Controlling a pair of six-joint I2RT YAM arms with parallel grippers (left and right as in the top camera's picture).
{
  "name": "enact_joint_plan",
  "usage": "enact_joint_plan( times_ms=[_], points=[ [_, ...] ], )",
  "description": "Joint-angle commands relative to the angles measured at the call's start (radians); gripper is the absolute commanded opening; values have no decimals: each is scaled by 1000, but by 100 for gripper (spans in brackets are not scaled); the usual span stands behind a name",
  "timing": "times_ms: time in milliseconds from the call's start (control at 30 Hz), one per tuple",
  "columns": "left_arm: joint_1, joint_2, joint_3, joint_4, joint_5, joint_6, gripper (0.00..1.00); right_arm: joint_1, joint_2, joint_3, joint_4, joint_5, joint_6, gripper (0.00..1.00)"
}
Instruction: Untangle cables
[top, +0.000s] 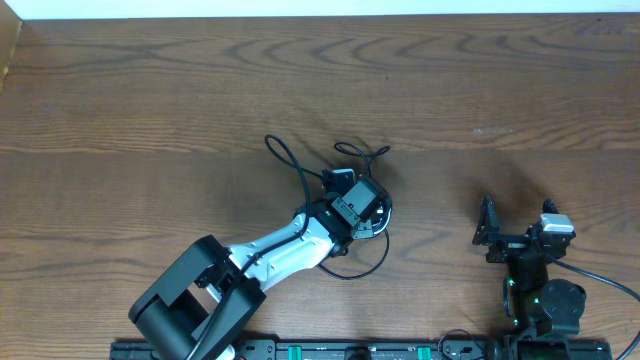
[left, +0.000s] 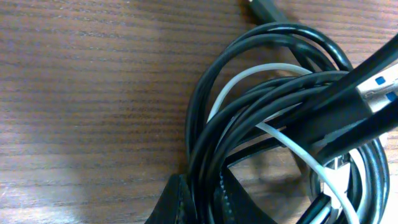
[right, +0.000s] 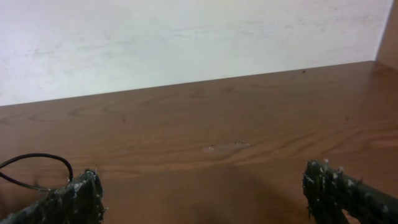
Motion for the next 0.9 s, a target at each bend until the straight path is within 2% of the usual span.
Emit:
enact_joint_plan(
  times_ms=[0, 267, 400, 867],
  points=[
    [2, 17, 0, -6, 16, -10, 8, 6, 0, -2, -4, 1, 12, 99],
    [2, -4, 0, -11, 16, 8, 7, 6, 0, -2, -4, 1, 12, 99],
    [2, -82, 2, -38, 16, 75, 7, 6, 0, -2, -4, 1, 12, 99],
    [2, -383, 2, -98, 20, 74, 8, 6, 0, -2, -4, 1, 12, 99]
  ],
)
